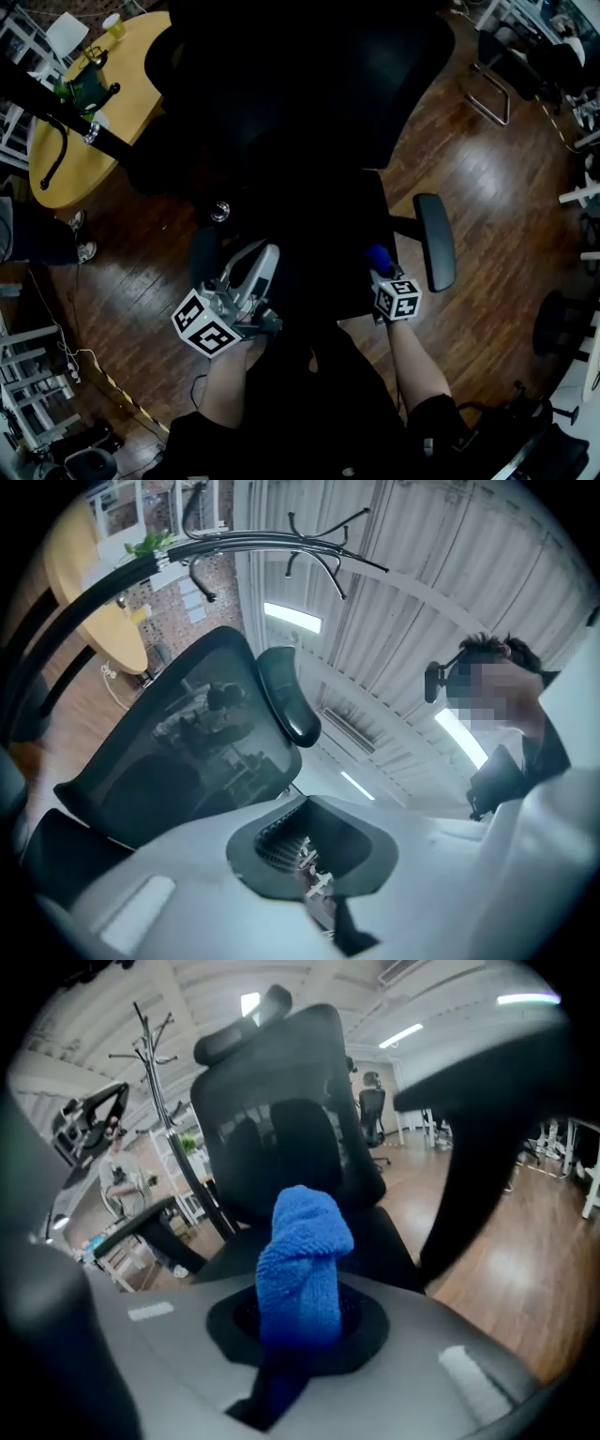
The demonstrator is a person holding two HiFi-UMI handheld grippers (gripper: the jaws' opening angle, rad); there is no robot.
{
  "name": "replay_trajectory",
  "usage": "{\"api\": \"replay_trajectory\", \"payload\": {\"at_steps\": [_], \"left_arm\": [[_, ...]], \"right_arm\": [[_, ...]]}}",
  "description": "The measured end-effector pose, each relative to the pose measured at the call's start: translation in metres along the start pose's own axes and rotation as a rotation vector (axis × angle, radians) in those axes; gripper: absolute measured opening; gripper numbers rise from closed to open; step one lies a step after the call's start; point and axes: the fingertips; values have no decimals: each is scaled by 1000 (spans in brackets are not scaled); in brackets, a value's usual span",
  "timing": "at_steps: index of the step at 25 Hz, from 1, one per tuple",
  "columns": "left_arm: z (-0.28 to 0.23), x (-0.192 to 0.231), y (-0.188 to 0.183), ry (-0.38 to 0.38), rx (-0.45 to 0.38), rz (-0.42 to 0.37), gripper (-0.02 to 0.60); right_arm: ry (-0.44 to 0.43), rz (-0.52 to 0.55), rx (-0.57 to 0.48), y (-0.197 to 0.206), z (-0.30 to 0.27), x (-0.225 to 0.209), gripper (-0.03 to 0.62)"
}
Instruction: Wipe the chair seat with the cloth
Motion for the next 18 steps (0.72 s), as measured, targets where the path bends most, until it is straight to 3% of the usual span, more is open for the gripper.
{"api": "replay_trajectory", "payload": {"at_steps": [4,9,13,18], "left_arm": [[-13,-34,-35,40,12,-82,-8],[-16,-95,-51,93,59,-155,-8],[-10,-123,-57,129,53,-206,-8],[-5,-131,-46,127,59,-207,-8]], "right_arm": [[-157,111,-200,-114,49,72,38],[-418,193,-395,-198,154,172,38],[-602,240,-518,-228,213,230,38],[-685,260,-540,-229,231,251,38]]}}
Point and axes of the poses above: the fingertips, and each gripper's own axes: z backward along the fingers, x to its left, y out of its underside, and after that the axes turned 8 degrees about x, right-handed
